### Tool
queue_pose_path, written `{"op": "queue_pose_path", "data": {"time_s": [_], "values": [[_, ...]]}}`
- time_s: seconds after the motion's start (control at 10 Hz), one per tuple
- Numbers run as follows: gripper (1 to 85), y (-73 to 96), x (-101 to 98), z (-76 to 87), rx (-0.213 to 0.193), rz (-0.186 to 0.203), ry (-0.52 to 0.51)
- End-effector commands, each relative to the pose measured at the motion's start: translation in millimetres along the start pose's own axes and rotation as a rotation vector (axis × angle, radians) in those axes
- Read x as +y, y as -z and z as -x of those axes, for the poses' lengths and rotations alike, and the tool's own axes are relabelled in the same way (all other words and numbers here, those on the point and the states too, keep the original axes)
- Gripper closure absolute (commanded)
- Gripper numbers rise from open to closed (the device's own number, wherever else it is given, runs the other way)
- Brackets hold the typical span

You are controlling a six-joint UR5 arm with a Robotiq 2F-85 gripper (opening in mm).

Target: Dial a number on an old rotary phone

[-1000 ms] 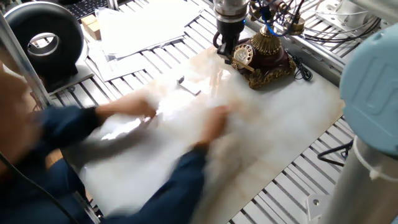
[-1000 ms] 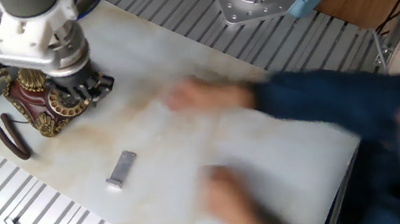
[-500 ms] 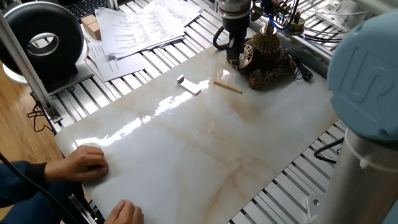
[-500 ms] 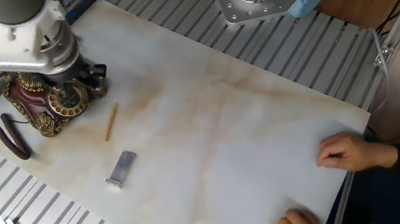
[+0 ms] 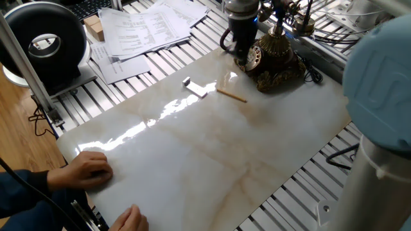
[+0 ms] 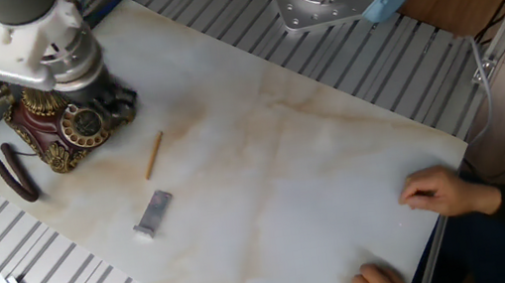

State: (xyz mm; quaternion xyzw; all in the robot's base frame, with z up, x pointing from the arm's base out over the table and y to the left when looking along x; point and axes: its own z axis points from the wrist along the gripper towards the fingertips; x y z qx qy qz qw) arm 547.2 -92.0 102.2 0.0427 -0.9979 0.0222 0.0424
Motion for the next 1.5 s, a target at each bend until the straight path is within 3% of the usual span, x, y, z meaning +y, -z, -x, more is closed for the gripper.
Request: {"op": "queue_pose_path", "data": {"time_s": [0.0,0.2,0.3,0.4,0.5,0.6,0.9,1.4], "values": [[83.7,-2.9,79.3,-8.2,-0.049,0.158,-0.314],[83.7,-2.4,109.8,-2.1,-0.055,0.260,-0.469],[83.7,-1.0,111.8,1.1,-0.065,0.271,-0.487],[83.7,-4.2,106.3,0.5,-0.072,0.244,-0.470],[83.7,-10.5,92.9,-2.8,-0.052,0.191,-0.444],[83.7,-15.3,84.2,1.8,-0.045,0.165,-0.440],[83.7,-23.1,78.5,6.7,-0.035,0.143,-0.428],[83.7,-30.0,73.4,20.7,-0.067,0.133,-0.351]]}}
